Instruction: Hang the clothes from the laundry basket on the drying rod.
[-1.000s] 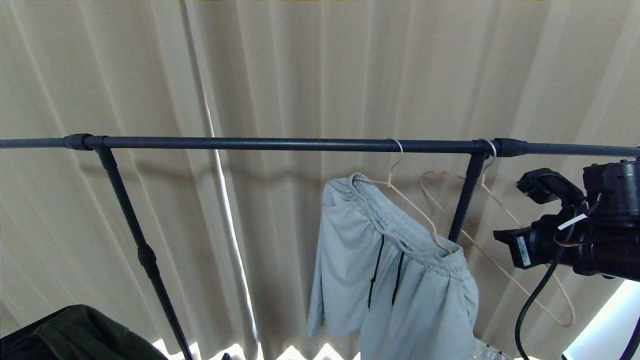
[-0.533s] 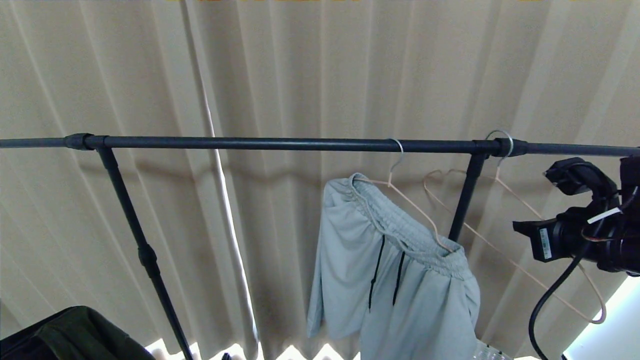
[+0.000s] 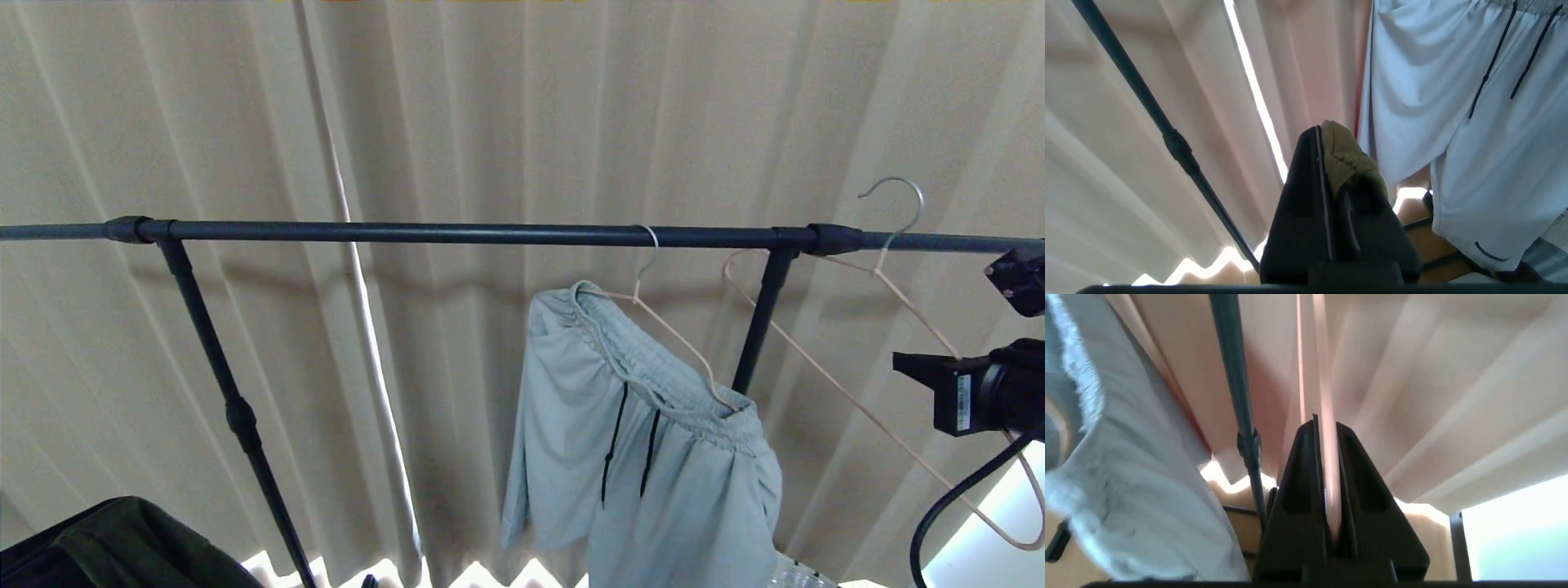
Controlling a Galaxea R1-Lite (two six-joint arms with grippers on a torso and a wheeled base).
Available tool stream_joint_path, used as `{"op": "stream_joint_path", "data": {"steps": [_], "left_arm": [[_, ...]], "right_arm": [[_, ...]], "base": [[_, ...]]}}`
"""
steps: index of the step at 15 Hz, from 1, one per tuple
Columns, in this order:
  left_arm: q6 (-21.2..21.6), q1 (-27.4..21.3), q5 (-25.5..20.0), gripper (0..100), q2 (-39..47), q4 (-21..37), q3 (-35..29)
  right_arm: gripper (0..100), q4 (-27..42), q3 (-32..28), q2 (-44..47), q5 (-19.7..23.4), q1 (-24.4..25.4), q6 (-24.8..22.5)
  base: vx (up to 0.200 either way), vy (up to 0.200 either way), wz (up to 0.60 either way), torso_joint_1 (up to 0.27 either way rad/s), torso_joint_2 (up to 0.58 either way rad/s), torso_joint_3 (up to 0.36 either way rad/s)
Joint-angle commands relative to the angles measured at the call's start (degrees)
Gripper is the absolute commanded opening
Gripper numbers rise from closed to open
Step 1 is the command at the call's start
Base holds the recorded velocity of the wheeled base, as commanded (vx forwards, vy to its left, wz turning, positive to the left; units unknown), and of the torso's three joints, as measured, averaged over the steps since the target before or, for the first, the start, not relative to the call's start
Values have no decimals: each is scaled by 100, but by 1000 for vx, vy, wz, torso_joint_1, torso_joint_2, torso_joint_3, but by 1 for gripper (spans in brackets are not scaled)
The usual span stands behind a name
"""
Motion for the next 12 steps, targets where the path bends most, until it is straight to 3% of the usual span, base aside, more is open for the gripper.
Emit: {"op": "stream_joint_path", "data": {"steps": [1, 8, 12], "left_arm": [[-5, 13, -2, 0, -12, -4, -17], [4, 13, -2, 0, -64, 5, 18], [4, 4, -2, 0, -64, 5, 18]], "right_arm": [[0, 8, 225, -544, -6, -45, -15], [0, 8, 682, -984, 3, -431, -24], [0, -1, 691, -992, 38, -423, -33]], "base": [[-200, 0, 0, 27, 12, 2], [-200, 0, 0, -5, 1, 3], [0, 0, 0, 0, 0, 0]]}}
